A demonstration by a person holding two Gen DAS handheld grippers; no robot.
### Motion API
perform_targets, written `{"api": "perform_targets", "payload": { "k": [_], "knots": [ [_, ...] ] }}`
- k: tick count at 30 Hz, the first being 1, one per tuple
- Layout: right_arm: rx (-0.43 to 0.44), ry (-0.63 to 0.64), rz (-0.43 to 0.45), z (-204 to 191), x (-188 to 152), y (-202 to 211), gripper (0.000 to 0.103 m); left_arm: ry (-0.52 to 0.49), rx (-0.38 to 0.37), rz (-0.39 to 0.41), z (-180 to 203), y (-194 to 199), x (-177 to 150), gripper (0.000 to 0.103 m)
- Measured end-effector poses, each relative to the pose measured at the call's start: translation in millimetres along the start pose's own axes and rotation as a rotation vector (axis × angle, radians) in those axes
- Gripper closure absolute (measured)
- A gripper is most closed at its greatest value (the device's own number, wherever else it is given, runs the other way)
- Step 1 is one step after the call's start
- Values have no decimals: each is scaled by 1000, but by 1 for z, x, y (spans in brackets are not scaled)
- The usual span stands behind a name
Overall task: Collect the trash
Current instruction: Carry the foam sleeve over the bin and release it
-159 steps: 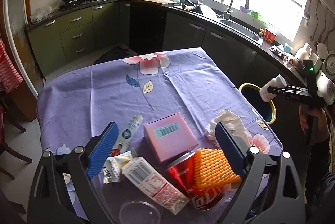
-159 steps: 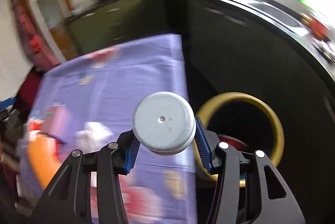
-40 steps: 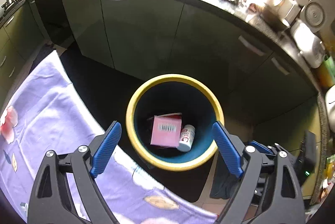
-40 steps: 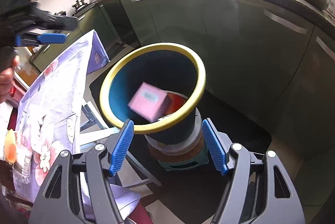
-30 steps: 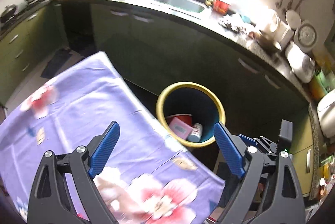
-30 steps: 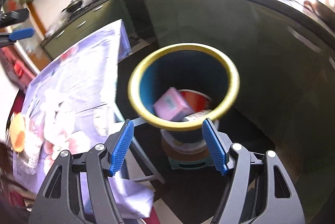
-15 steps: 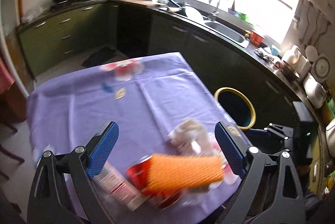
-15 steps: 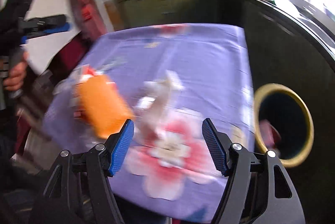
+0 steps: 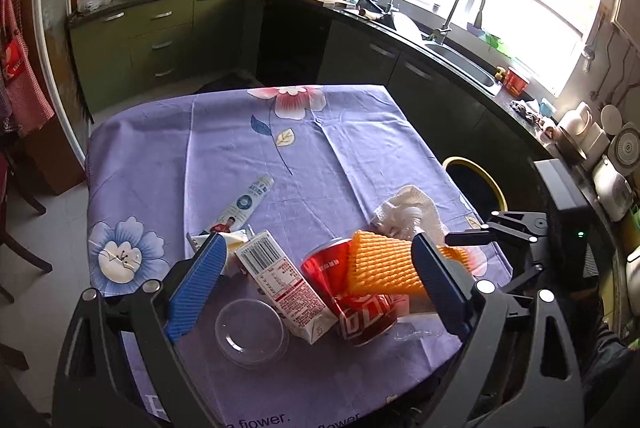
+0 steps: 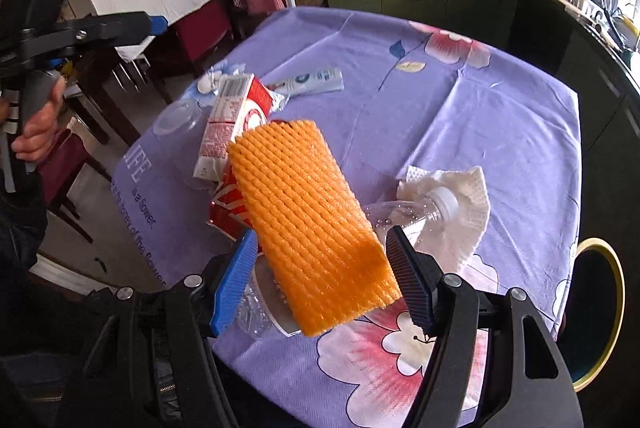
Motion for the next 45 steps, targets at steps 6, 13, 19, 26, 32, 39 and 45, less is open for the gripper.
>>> {"api": "perform_targets", "payload": {
  "k": [6, 13, 19, 26, 32, 39, 45],
  "knots": [
    [-18, -11, -11, 8, -5, -5, 64, -16, -11, -6, 6, -5, 2, 14],
    [-20, -19, 29, 6, -6, 10, 88, -34, -4, -12, 13, -6, 2, 14],
    [-55, -91, 133, 26, -9, 53, 88, -54, 8, -9, 19, -3, 3, 14],
    [-278, -374, 224, 130, -52, 104, 88, -82, 5, -26, 30, -7, 2, 14],
    [-503, -662, 140, 245, -114, 97, 86, -98, 12, -55, 39, -18, 2, 14],
    [-549, -846, 63, 325, -155, 61, 54, -120, 26, -76, 50, -24, 4, 14],
    [-570, -878, 101, 332, -168, 60, 40, -104, 45, -86, 48, -25, 5, 14]
  ]
}}
Point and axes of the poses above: each gripper's, at about its wrist camera, not at the fingertips, and y roughly against the way its jaws point, z to its right, x to its top, the point moved 6 cm from there along -y, roughly the way its jaws point, and after that the axes turned 11 degrees about -z, right-handed, at the moved point
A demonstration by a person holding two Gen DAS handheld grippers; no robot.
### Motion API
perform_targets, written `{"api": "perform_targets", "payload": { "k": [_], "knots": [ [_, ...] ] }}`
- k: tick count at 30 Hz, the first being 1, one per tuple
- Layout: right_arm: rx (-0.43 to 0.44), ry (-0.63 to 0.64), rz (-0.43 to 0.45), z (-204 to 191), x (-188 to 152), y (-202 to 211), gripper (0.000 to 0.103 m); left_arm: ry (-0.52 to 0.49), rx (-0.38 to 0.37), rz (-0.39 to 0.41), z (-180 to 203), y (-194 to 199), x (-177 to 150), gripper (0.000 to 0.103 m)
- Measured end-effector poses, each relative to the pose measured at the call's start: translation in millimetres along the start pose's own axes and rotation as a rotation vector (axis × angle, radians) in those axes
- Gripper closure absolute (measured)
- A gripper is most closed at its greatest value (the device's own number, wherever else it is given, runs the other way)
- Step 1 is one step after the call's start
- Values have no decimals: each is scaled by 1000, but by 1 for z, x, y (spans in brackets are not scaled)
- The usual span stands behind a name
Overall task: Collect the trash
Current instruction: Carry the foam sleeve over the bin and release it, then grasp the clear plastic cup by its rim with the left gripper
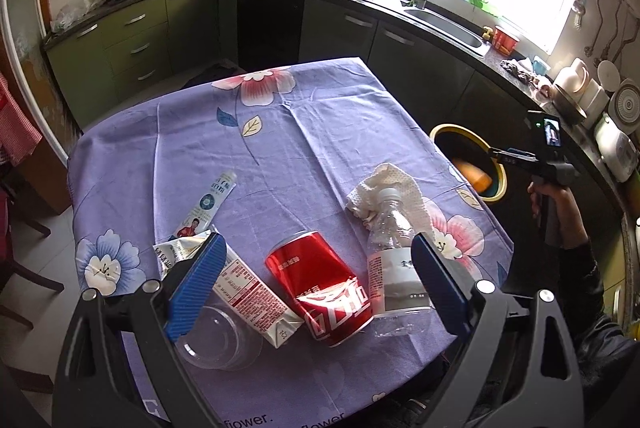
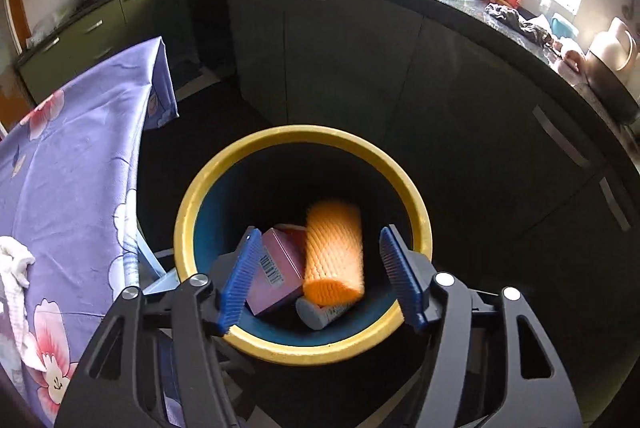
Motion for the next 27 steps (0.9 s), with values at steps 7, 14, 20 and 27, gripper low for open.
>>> {"api": "perform_targets", "payload": {
  "k": [7, 14, 20, 27],
  "knots": [
    [20, 34, 32, -13, -7, 16, 39, 34, 27, 4, -13, 4, -5, 14],
    [57, 85, 37, -38, -15, 26, 39, 75, 68, -18, -39, -4, -25, 14],
    [71, 111, 48, -52, -18, 35, 39, 138, 88, -59, -69, -24, -56, 14],
    [78, 140, 43, -64, -21, 37, 39, 140, 121, -51, -79, -40, -78, 14]
  ]
}}
Point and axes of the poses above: each gripper's, at about its wrist camera, not at the fingertips, and y roughly against the way its jaws point, z to its right, x to its top, the point moved 6 cm from there along -y, roughly the way its jaws point, and after that the axes turned 11 degrees about -z, right-handed, at the moved point
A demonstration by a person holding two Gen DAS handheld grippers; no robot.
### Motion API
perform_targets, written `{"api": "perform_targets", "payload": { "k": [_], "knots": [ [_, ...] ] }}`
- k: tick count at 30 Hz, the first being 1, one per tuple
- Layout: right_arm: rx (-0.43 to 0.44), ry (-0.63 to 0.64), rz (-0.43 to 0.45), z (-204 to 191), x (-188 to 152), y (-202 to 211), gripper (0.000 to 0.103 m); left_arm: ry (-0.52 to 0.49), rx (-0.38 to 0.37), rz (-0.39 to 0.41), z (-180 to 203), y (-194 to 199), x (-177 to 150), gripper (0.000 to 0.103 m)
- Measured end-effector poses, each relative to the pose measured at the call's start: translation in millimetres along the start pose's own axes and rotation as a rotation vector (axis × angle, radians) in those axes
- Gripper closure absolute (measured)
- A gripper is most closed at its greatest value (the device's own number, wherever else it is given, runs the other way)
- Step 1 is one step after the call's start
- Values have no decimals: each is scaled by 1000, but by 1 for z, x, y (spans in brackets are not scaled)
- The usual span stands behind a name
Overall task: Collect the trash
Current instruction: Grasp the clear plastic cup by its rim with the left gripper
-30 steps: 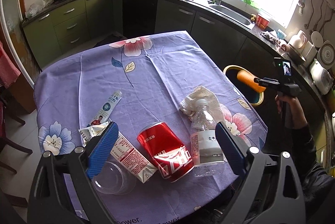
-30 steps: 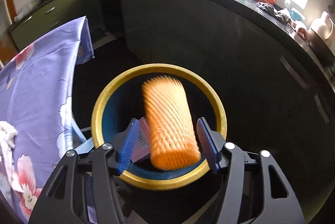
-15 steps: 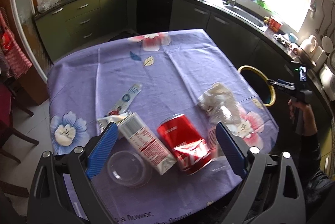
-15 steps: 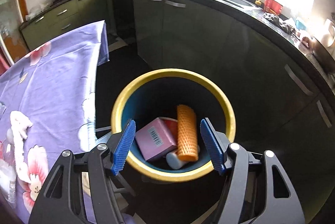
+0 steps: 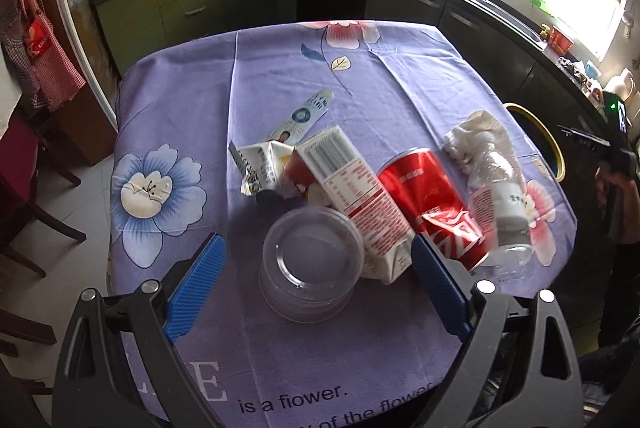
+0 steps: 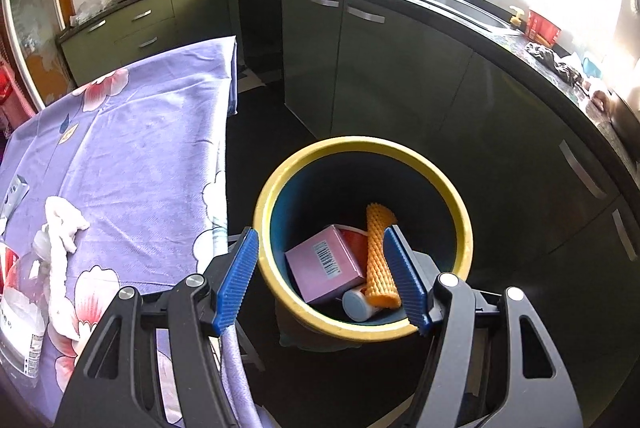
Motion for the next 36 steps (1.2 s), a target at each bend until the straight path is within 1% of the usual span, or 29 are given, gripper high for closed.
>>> {"api": "perform_targets", "payload": {
  "k": [4, 5, 7, 10, 14, 17, 19, 22, 29, 36],
  "knots": [
    [9, 11, 0, -7, -1, 1, 39, -7, 20, -6, -3, -14, -2, 15],
    [10, 14, 0, -8, -1, 2, 39, -6, 21, -12, -4, -17, -3, 16],
    [8, 17, -2, -8, -1, 2, 39, -2, 15, -30, -6, -25, -4, 21],
    [9, 20, -6, -7, -1, 1, 38, 2, 6, -40, -9, -32, -5, 25],
    [8, 22, -13, -8, -1, -1, 38, -13, 22, -42, -10, -38, -4, 26],
    [9, 25, -22, -9, -2, -4, 38, -22, 16, -53, -11, -44, -3, 33],
    [10, 26, -26, -9, -4, -5, 38, -28, 15, -56, -12, -47, -3, 42],
    [12, 29, -31, -9, -4, -7, 38, -36, 26, -55, -14, -51, -3, 42],
    [18, 34, -29, -10, -3, -8, 38, -41, 53, -35, -19, -41, -3, 44],
    [21, 37, -23, -11, -4, -5, 38, -59, 80, 11, -16, -8, 1, 44]
  ]
}}
Point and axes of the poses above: each gripper's, at about its wrist camera, not at the fingertips, and y roughly against the way its jaws point, z to its right, x to its top, the point moved 6 cm from there along -y, roughly the way its jaws point, and after that the axes turned 11 degrees about -z, right-handed, at the moved point
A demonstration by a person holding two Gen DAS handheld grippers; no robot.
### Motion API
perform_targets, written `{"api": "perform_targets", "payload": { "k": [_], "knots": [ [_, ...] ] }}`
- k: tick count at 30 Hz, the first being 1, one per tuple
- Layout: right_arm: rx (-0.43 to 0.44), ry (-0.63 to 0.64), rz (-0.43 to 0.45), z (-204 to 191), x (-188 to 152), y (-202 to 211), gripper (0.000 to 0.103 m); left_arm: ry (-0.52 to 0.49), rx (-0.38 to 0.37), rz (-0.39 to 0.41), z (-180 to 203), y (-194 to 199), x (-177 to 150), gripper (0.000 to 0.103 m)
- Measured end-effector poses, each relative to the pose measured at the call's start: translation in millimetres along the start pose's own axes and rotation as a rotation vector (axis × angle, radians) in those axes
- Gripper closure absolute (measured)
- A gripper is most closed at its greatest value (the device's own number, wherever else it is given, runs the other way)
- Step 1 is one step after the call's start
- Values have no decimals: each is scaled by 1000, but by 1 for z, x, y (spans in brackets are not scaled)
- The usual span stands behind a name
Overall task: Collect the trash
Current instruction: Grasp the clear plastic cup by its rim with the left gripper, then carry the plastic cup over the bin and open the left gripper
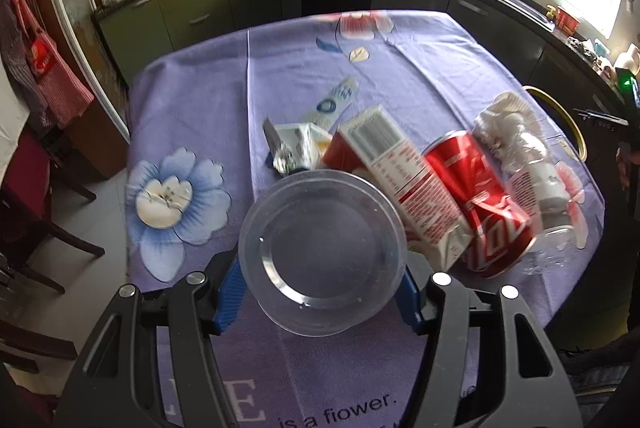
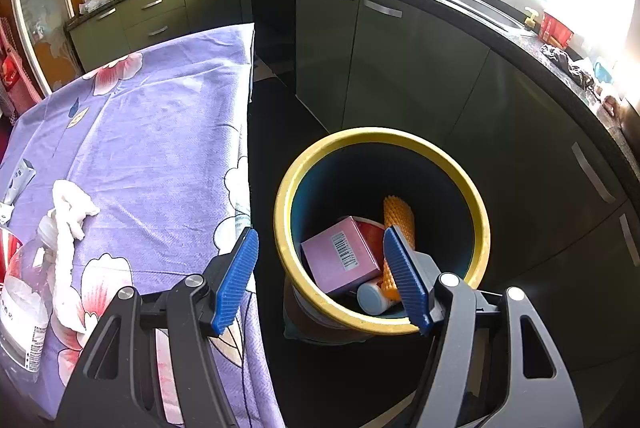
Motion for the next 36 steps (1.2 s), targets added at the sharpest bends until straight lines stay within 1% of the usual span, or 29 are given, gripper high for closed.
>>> {"api": "perform_targets", "payload": {
  "k": [3, 6, 8, 12, 16, 19, 20, 22, 24, 26, 28, 30, 33, 36],
  "knots": [
    [0, -7, 6, 3, -1, 3, 38, -35, 12, 33, 8, 20, 9, 44],
    [-4, -18, 12, 9, -5, 5, 38, -68, -1, 54, 19, 34, 19, 44],
    [-5, -29, 13, 15, -8, 6, 38, -103, -28, 62, 32, 42, 30, 44],
    [-9, -54, 14, 31, -14, 6, 38, -182, -104, 76, 69, 50, 55, 44],
    [-23, -86, 22, 52, -23, 9, 38, -268, -188, 76, 119, 46, 89, 43],
    [-41, -112, 34, 70, -30, 14, 38, -346, -255, 50, 166, 36, 117, 43],
    [-45, -123, 40, 77, -33, 17, 38, -367, -270, 44, 178, 33, 123, 43],
    [-45, -143, 49, 87, -38, 21, 38, -439, -302, 29, 218, 24, 141, 43],
    [-48, -158, 55, 97, -43, 24, 38, -488, -320, 18, 247, 16, 154, 43],
    [-48, -171, 57, 106, -47, 26, 38, -561, -357, -13, 289, 5, 170, 43],
    [-43, -185, 57, 114, -51, 26, 38, -607, -385, -38, 324, -7, 183, 43],
    [-40, -194, 56, 119, -55, 27, 38, -649, -412, -82, 364, -27, 198, 43],
    [-33, -206, 48, 126, -61, 26, 38, -685, -428, -123, 406, -55, 215, 43],
    [-25, -215, 35, 132, -69, 23, 38, -706, -425, -144, 444, -85, 232, 42]
  ]
}}
Point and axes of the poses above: each gripper's, at about its wrist camera, not at the fingertips, and y roughly against the way its jaws point, z to its right, x to its top, the point moved 6 cm from there along -y, roughly the way its jaws point, and after that the axes turned 11 degrees about -z, right-handed, at the moved point
